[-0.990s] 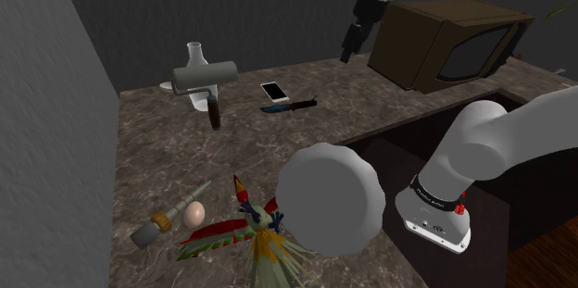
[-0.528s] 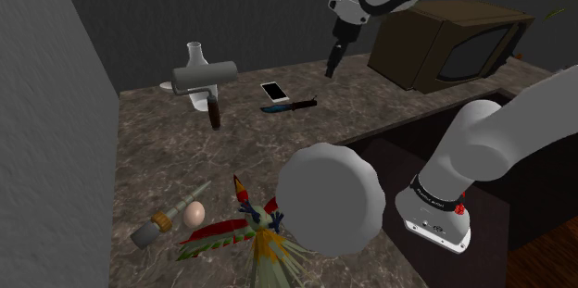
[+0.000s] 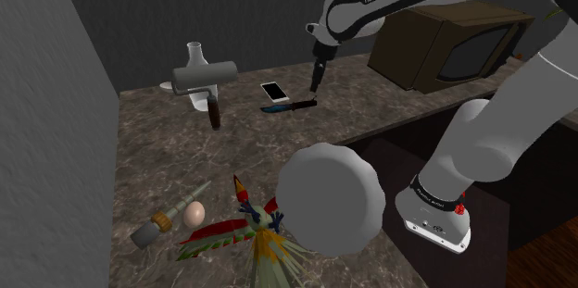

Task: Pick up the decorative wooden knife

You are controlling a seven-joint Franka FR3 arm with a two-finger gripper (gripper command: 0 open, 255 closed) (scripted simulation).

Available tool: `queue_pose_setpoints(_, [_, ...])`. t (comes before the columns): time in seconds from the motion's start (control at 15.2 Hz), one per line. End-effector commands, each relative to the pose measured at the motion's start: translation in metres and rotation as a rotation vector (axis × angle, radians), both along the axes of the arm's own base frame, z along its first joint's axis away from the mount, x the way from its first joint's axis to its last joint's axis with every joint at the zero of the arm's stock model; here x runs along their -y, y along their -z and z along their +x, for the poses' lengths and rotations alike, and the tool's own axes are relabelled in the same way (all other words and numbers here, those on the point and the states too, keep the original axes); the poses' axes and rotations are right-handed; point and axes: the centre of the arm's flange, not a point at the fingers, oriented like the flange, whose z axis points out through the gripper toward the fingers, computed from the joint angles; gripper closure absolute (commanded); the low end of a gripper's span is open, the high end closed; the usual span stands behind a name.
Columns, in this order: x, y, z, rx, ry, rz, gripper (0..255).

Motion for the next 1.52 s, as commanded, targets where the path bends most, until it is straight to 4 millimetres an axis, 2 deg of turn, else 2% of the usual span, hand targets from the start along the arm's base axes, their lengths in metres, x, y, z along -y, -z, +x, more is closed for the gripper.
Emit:
queue_pose_setpoints(0.0, [-0.001, 0.021, 0.018, 0.001, -0.056, -0.003, 0])
queue_pose_setpoints(0.46, [-0.006, 0.094, 0.077, 0.0, -0.242, -0.01, 0])
queue_pose_setpoints(0.53, [-0.006, 0.095, 0.078, 0.0, -0.244, -0.01, 0])
queue_pose_setpoints(0.99, [-0.006, 0.135, 0.078, 0.0, -0.244, -0.01, 0])
queue_pose_setpoints(1.12, [-0.006, 0.135, 0.078, 0.0, -0.244, -0.01, 0])
queue_pose_setpoints(1.19, [-0.005, 0.135, 0.078, 0.0, -0.244, -0.01, 255])
queue_pose_setpoints(1.45, [-0.005, 0.135, 0.078, 0.0, -0.244, -0.01, 255])
